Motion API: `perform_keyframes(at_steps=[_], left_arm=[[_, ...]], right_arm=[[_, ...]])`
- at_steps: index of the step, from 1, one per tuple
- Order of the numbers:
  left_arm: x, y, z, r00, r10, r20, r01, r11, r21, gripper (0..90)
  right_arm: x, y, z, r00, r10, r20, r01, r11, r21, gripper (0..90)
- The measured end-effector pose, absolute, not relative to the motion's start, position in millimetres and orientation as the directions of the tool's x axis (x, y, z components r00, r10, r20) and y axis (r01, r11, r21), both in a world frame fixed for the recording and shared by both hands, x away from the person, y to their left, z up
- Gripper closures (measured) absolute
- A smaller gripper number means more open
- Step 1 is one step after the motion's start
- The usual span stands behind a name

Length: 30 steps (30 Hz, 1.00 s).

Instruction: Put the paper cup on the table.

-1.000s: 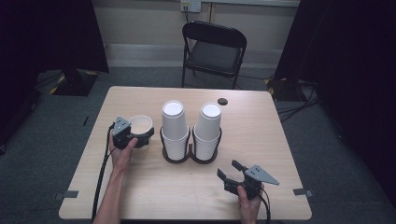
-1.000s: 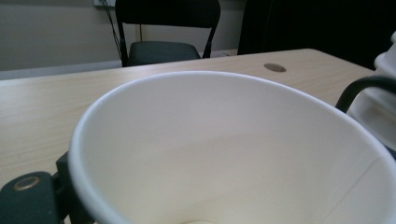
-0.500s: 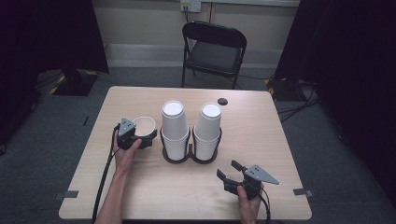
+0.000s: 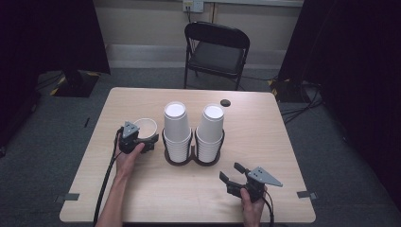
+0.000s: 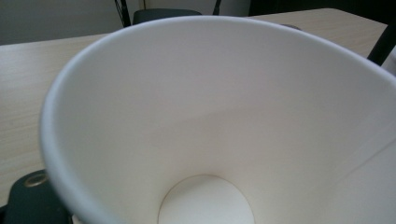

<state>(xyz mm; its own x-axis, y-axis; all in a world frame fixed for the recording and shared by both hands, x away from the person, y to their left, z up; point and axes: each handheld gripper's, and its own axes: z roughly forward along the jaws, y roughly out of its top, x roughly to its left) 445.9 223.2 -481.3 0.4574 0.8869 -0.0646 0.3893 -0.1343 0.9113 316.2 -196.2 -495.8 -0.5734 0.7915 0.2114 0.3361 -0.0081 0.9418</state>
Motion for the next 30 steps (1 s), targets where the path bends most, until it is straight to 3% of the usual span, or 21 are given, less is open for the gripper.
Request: perform_keyframes(at_steps=[17,30], left_arm=[[440.3,221.7,-489.9,0.403,0.914,-0.039,0.46,-0.165,0.872,15.4],[429.6,222.2,-494.1,0.403,0.912,-0.076,0.481,-0.14,0.865,15.6]], right_arm=[[317.3,-196.3,-495.7,-0.574,0.789,0.22,0.35,-0.007,0.937,24.3],[316.7,-196.8,-495.9,-0.574,0.789,0.221,0.344,-0.013,0.939,24.3]])
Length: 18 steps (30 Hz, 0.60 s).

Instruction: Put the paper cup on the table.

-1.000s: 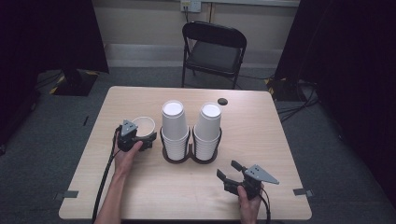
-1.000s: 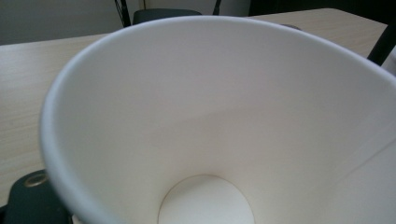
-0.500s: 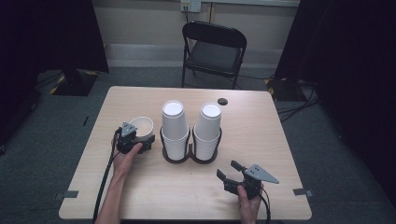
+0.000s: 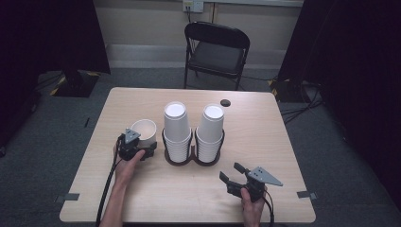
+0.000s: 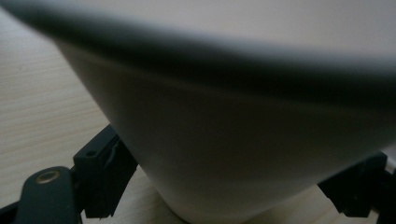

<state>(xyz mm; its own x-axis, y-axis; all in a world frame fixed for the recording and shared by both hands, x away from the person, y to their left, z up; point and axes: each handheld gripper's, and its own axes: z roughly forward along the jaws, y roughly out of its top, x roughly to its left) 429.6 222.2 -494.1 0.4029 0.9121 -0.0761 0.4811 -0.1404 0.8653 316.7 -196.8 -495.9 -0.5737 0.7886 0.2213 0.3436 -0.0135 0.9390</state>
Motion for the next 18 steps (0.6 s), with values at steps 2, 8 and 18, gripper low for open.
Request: perform_keyframes(at_steps=[2,8,18], left_arm=[[428.0,224.9,-489.8,0.401,0.912,-0.086,0.473,-0.125,0.872,15.4],[420.0,228.3,-487.8,0.399,0.917,-0.016,0.459,-0.184,0.869,15.6],[404.1,232.5,-487.9,0.411,0.911,-0.038,0.445,-0.165,0.88,15.6]], right_arm=[[317.1,-196.9,-496.0,-0.576,0.788,0.219,0.341,-0.012,0.94,24.3],[317.2,-197.1,-496.1,-0.575,0.788,0.221,0.343,-0.013,0.939,24.3],[317.3,-197.0,-496.1,-0.575,0.787,0.222,0.345,-0.012,0.938,24.3]])
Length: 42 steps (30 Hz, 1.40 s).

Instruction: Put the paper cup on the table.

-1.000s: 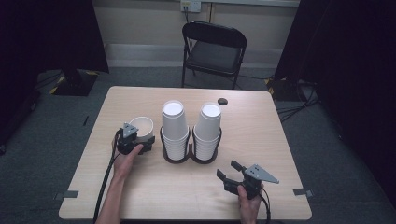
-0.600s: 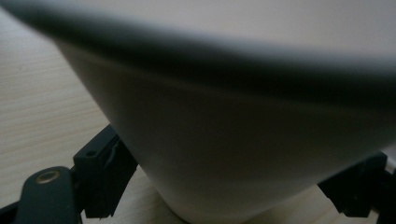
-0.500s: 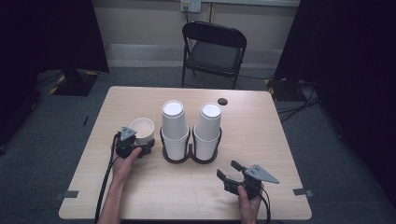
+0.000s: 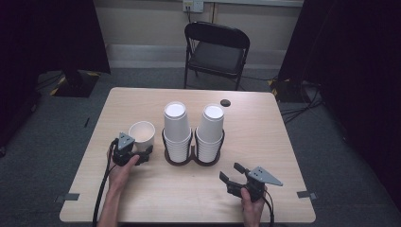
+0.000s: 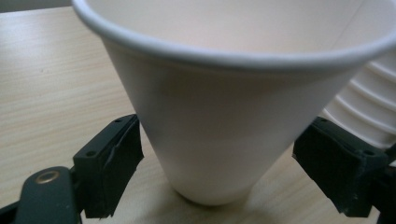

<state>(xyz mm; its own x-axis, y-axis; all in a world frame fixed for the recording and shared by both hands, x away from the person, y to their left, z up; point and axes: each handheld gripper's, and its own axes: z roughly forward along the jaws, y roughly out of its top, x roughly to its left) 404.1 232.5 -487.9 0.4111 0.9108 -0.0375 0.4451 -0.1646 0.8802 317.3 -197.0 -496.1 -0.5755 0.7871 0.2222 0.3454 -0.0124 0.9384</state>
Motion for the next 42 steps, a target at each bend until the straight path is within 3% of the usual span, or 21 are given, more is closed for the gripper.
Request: perform_keyframes(at_steps=[17,24,29,35,42], left_arm=[[351.0,229.3,-490.6,0.441,0.894,-0.074,0.375,-0.108,0.921,15.5],[326.4,207.5,-488.4,0.481,0.875,-0.054,0.331,-0.124,0.935,15.5],[305.1,180.8,-485.3,0.516,0.856,0.041,0.255,-0.199,0.946,15.4],[296.6,159.4,-487.7,0.527,0.85,-0.01,0.289,-0.168,0.943,15.6],[291.0,151.6,-494.8,0.518,0.855,0.007,0.25,-0.159,0.955,15.7]], right_arm=[[316.4,-197.3,-496.0,-0.576,0.785,0.225,0.346,-0.016,0.938,24.3],[314.4,-196.6,-495.9,-0.577,0.788,0.213,0.328,-0.015,0.945,24.0],[314.0,-196.7,-496.0,-0.579,0.788,0.208,0.323,-0.012,0.946,23.8],[313.7,-194.5,-495.5,-0.576,0.795,0.192,0.325,0.007,0.946,23.5],[316.7,-189.2,-494.9,-0.57,0.805,0.162,0.348,0.059,0.936,21.0]])
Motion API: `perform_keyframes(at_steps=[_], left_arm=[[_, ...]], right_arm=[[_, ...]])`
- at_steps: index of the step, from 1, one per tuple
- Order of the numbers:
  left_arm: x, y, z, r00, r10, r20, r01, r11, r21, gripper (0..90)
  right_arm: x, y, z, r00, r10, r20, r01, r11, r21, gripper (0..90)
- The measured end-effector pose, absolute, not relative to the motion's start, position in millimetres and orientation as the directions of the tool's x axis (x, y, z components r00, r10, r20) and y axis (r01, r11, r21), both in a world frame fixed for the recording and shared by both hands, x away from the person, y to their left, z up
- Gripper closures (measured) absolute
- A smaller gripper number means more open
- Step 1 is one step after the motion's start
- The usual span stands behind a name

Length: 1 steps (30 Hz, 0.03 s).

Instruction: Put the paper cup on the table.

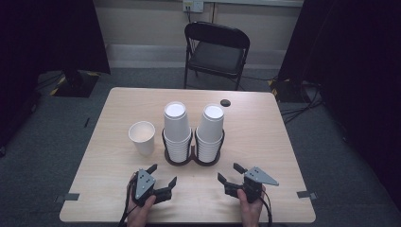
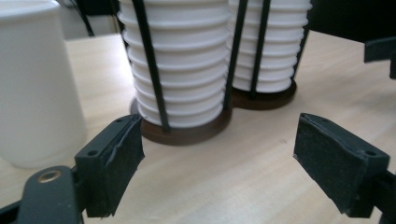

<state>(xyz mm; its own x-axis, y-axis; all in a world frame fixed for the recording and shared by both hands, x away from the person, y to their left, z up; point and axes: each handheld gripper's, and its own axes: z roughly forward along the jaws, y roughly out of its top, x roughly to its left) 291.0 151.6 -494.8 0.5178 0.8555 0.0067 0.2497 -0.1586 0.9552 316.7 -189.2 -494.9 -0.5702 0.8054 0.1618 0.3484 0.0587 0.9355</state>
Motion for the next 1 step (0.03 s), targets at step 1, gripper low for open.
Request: perform_keyframes(at_steps=[1], left_arm=[[292.1,152.2,-494.8,0.521,0.854,0.008,0.251,-0.162,0.954,15.6]], right_arm=[[317.6,-188.3,-494.8,-0.561,0.812,0.162,0.363,0.065,0.929,21.0]])
